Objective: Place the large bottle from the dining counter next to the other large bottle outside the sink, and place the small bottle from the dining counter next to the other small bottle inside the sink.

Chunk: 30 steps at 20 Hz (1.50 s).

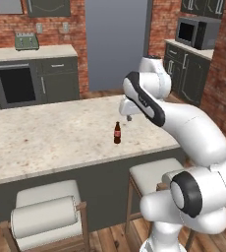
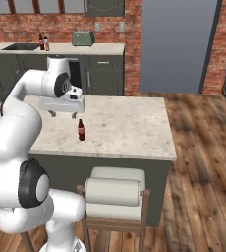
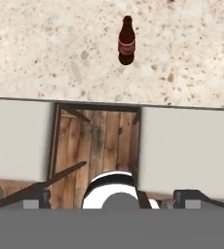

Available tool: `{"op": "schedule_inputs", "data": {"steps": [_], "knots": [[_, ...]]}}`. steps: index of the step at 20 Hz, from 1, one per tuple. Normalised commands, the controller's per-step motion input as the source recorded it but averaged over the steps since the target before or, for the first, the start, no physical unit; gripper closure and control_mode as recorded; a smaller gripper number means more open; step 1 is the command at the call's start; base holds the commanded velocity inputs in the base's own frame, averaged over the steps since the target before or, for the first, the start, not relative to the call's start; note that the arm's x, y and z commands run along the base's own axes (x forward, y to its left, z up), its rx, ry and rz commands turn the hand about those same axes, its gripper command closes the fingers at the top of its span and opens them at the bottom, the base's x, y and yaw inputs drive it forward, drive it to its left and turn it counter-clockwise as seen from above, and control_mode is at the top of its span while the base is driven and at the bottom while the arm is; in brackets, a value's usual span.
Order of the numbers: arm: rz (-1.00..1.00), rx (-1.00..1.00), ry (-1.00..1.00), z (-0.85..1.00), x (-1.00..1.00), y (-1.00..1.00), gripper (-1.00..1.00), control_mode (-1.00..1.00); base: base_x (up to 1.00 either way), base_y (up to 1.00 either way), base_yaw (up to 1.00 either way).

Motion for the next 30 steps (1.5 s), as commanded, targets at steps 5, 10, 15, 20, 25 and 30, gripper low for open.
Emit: {"op": "schedule_inputs", "data": {"steps": [5, 10, 15, 20, 25, 30], "knots": [[-0.02, 0.00, -0.03, 0.00, 0.00, 0.00, -1.00, -1.00, 0.00, 0.00, 0.00], [-0.05, -0.02, 0.00, 0.00, 0.49, 0.00, -1.00, -1.00, 0.00, 0.00, 0.00], [-0.01, -0.01, 0.00, 0.00, 0.74, 0.00, -1.00, -1.00, 0.00, 0.00, 0.00], [0.00, 0.00, -0.04, -0.03, 0.46, 0.00, -1.00, -1.00, 0.00, 0.00, 0.00], [0.00, 0.00, -0.07, -0.25, 0.30, 0.00, -1.00, -1.00, 0.00, 0.00, 0.00], [0.00, 0.00, -0.04, -0.29, 0.58, 0.02, -1.00, -1.00, 0.00, 0.00, 0.00]]}}
